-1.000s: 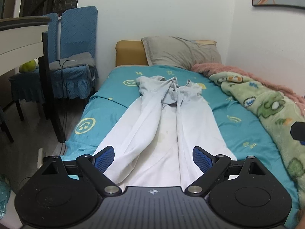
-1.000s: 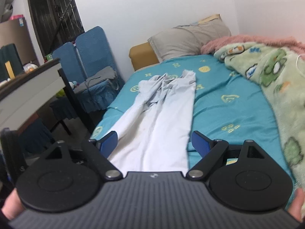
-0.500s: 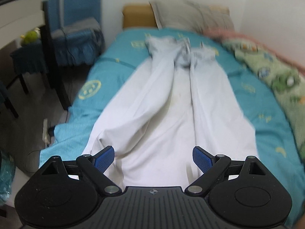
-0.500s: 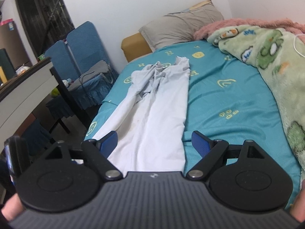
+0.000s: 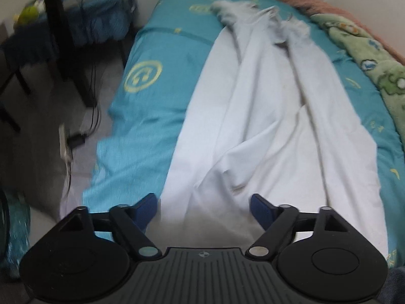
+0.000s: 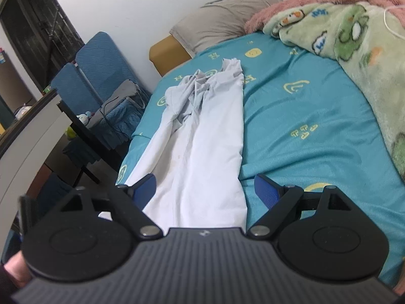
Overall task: Fold clothes
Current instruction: 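Smooth the folded shirt strip flat with the left gripper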
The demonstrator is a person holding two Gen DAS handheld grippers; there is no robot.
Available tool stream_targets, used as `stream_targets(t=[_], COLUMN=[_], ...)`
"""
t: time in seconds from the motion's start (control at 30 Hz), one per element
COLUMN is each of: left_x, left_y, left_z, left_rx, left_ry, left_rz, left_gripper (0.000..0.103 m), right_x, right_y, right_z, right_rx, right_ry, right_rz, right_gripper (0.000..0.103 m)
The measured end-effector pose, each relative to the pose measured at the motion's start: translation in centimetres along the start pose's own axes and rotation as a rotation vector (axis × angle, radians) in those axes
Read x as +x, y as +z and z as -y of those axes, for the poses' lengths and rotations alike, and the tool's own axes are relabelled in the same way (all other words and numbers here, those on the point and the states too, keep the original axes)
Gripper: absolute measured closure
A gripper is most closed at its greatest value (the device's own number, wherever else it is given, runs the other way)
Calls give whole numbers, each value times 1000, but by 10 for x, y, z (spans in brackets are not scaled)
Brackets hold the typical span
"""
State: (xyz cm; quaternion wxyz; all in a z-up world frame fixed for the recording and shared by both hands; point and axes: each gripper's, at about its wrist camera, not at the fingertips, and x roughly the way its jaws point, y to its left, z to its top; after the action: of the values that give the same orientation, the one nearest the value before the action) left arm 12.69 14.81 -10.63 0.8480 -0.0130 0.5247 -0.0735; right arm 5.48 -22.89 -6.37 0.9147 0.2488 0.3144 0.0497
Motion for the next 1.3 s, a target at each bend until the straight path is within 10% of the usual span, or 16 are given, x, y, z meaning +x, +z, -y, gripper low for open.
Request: stream_targets(t=[0.13,0.2,0.37,0.83,1.1,1.3], left_x=[3,1,-44,-96,-31,-34], left_y=[0,0,-2,-42,-54,-37], left_z=[-17,-23,18,172,159,104], left_rx=[-106,-140,101,618,545,241], left_ry=[-61,-100,-32,-12,-235,-327], left_rz=[-22,-25,87,205,-48,-10], left_gripper=[47,80,98,99,79,40], right_x=[7,9,8,10,14,20], right_y=[1,1,0,-2,-5,-12], right_z=[5,7,12,33,38,46], right_rx=[33,50,89,169,186,241], right_ry=[4,7,16,-25,-1,46], right_rz=[-19,-27,-41,-81,-133,-202], right_gripper=[17,17,17,17,17,17])
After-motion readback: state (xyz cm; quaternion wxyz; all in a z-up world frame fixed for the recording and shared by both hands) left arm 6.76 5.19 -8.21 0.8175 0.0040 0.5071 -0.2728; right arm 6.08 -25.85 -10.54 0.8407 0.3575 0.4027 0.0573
